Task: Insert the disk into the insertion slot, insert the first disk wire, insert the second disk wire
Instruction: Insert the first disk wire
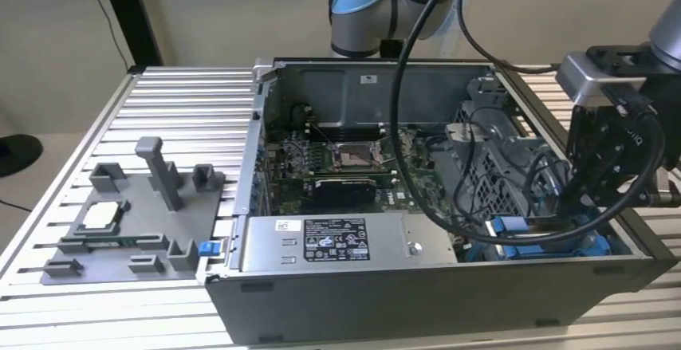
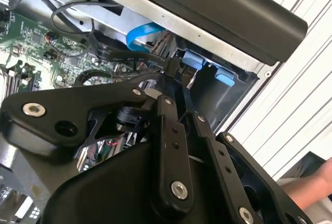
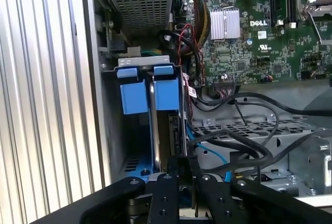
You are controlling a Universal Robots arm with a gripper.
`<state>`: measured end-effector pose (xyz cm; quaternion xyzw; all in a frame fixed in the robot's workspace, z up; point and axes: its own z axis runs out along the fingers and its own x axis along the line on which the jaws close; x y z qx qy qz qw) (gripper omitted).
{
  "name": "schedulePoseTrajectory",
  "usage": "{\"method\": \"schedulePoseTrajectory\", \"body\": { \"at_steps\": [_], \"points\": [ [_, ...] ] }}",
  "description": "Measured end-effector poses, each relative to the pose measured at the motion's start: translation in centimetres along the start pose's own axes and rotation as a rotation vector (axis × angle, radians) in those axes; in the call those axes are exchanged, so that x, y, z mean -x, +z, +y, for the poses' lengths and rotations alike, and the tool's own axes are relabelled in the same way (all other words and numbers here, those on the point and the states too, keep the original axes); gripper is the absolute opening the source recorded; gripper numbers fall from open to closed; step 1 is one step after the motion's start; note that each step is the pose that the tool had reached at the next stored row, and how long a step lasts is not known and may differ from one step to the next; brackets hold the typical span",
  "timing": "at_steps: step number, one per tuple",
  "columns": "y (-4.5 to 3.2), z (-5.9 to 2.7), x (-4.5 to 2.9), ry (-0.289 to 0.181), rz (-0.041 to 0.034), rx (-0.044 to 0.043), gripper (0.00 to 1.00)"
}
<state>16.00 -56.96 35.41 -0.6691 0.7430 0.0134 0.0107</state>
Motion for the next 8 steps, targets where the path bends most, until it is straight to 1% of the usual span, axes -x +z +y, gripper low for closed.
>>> {"method": "schedulePoseTrajectory", "body": {
  "at_steps": [1, 4, 8],
  "points": [
    [0.01, 0.00, 0.00, 0.000, 0.0046, -0.0001, 0.00],
    [0.06, 0.01, 0.02, -0.001, 0.0050, -0.0001, 0.00],
    [0.11, 0.22, 0.02, -0.002, 0.0064, -0.0003, 0.00]
  ]
}}
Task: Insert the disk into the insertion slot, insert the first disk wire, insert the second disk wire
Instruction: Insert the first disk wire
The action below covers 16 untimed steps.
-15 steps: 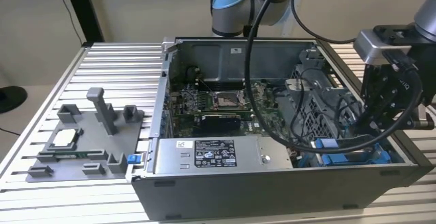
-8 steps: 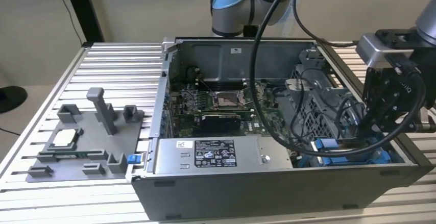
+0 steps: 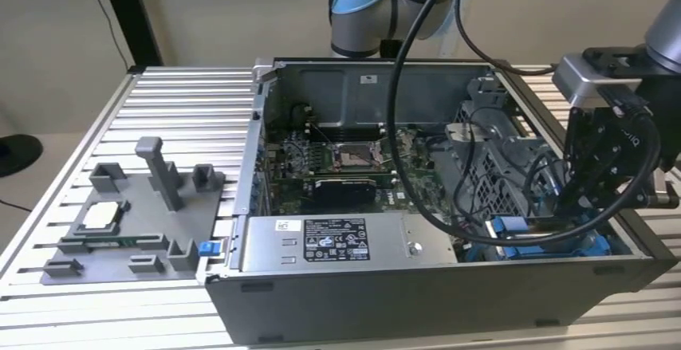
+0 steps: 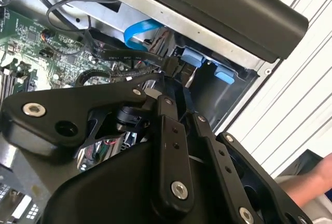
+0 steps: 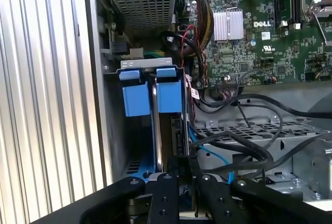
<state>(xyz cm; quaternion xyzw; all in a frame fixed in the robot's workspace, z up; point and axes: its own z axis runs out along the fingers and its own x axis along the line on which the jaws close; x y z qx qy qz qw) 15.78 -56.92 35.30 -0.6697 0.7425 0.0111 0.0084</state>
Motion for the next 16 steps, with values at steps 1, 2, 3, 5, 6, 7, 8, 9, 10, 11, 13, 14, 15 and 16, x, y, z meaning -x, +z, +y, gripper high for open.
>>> {"method": "schedulePoseTrajectory", "body": {
  "at_steps": [1, 2, 3, 5, 6, 7, 8, 9, 10, 11, 13, 14, 15, 16],
  "points": [
    [0.02, 0.00, 0.01, 0.000, 0.0003, 0.0000, 0.00],
    [0.08, 0.00, 0.00, 0.000, 0.0015, -0.0001, 0.00],
    [0.19, 0.01, 0.00, 0.000, 0.0027, -0.0003, 0.00],
    [0.52, 0.03, 0.04, 0.000, 0.0048, -0.0005, 0.00],
    [0.64, 0.03, 0.07, 0.000, 0.0054, -0.0005, 0.00],
    [0.73, 0.04, 0.12, 0.000, 0.0055, -0.0005, 0.00],
    [0.80, 0.06, 0.23, -0.002, 0.0054, -0.0005, 0.00],
    [0.82, 0.07, 0.35, -0.006, 0.0054, -0.0004, 0.00],
    [0.83, 0.07, 0.38, -0.011, 0.0054, -0.0003, 0.00],
    [0.84, 0.06, 0.38, -0.015, 0.0056, -0.0001, 0.00],
    [0.84, 0.03, 0.38, -0.020, 0.0063, 0.0012, 0.00],
    [0.85, 0.00, 0.39, -0.021, 0.0068, 0.0021, 0.00],
    [0.86, -0.01, 0.39, -0.023, 0.0073, 0.0034, 0.00],
    [0.87, -0.04, 0.38, -0.025, 0.0077, 0.0047, 0.00]
  ]
}}
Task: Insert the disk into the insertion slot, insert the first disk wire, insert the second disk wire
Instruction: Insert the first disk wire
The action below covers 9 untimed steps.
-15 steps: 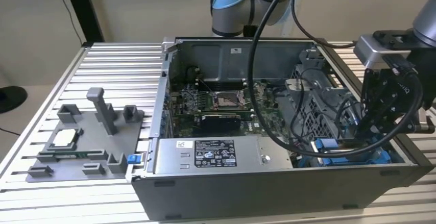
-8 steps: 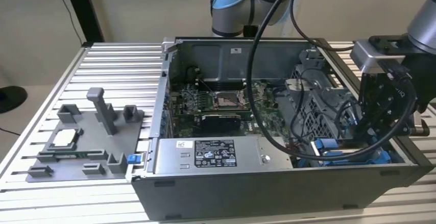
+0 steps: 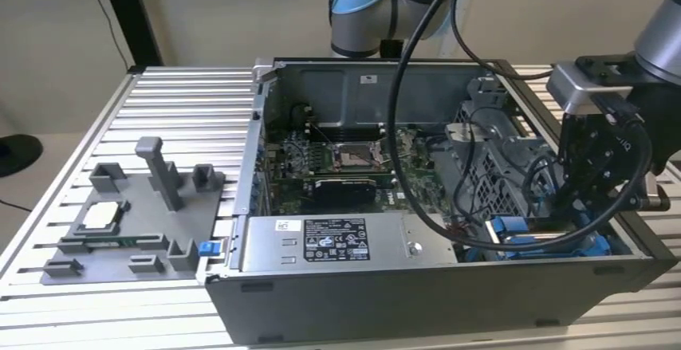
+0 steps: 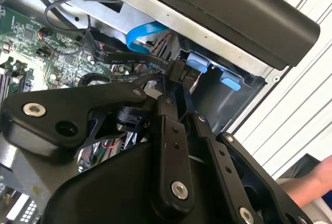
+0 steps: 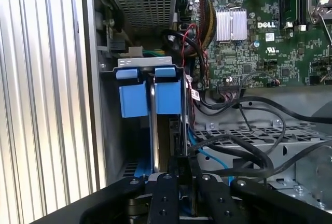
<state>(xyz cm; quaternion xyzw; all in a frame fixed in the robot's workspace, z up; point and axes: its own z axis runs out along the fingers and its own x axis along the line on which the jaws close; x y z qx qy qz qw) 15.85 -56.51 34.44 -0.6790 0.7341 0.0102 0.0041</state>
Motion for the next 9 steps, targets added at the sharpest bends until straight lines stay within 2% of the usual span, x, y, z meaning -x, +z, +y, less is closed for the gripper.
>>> {"method": "schedulePoseTrajectory", "body": {
  "at_steps": [5, 9],
  "points": [
    [0.09, -0.28, 0.01, -0.012, 0.0019, 0.0105, 0.00],
    [0.22, -0.38, 0.01, -0.019, 0.0026, 0.0150, 0.00]
  ]
}}
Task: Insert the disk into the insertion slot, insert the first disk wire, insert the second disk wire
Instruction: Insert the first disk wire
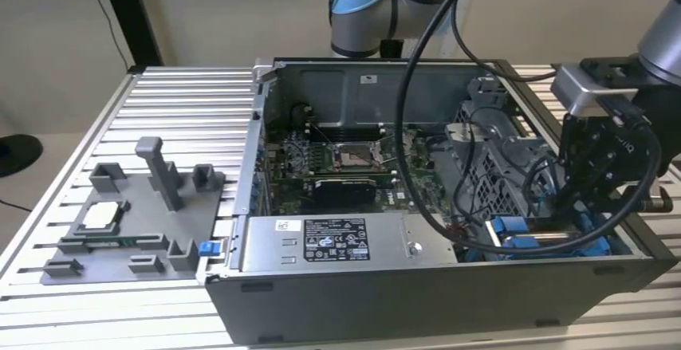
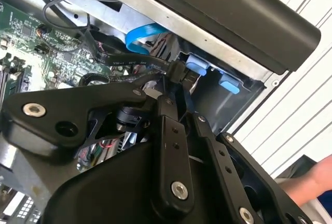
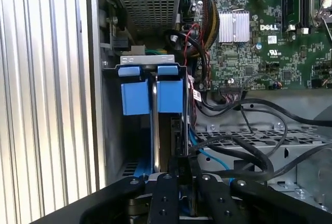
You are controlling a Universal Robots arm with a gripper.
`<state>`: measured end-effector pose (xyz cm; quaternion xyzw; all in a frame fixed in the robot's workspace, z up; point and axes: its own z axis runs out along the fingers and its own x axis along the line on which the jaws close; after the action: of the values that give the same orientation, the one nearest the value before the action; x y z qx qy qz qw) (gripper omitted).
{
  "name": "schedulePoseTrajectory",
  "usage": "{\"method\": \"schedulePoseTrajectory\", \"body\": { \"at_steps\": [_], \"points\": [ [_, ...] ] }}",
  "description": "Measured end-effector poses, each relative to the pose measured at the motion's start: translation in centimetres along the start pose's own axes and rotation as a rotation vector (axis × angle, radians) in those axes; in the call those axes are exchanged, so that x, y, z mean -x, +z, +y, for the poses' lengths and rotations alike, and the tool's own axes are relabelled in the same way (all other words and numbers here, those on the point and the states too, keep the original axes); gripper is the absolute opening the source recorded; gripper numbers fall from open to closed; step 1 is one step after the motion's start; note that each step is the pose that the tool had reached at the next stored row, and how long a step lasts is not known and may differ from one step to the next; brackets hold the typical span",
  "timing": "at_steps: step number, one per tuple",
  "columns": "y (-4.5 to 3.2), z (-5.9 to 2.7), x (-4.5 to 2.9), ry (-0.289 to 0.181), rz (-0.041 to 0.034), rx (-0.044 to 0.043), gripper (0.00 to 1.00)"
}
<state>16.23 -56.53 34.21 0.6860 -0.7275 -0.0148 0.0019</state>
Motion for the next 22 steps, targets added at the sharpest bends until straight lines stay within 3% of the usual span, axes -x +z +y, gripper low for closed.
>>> {"method": "schedulePoseTrajectory", "body": {
  "at_steps": [7, 11, 16, 18, 22],
  "points": [
    [0.30, -0.11, -0.02, -0.006, 0.0005, 0.0061, 0.00],
    [0.86, -0.20, -0.04, -0.007, 0.0023, 0.0114, 0.00],
    [1.16, -0.21, -0.04, -0.007, 0.0011, 0.0127, 0.00],
    [1.04, -0.20, -0.03, -0.007, -0.0006, 0.0131, 0.00],
    [-0.29, -0.17, -0.02, -0.007, 0.0004, 0.0127, 0.00]
  ]
}}
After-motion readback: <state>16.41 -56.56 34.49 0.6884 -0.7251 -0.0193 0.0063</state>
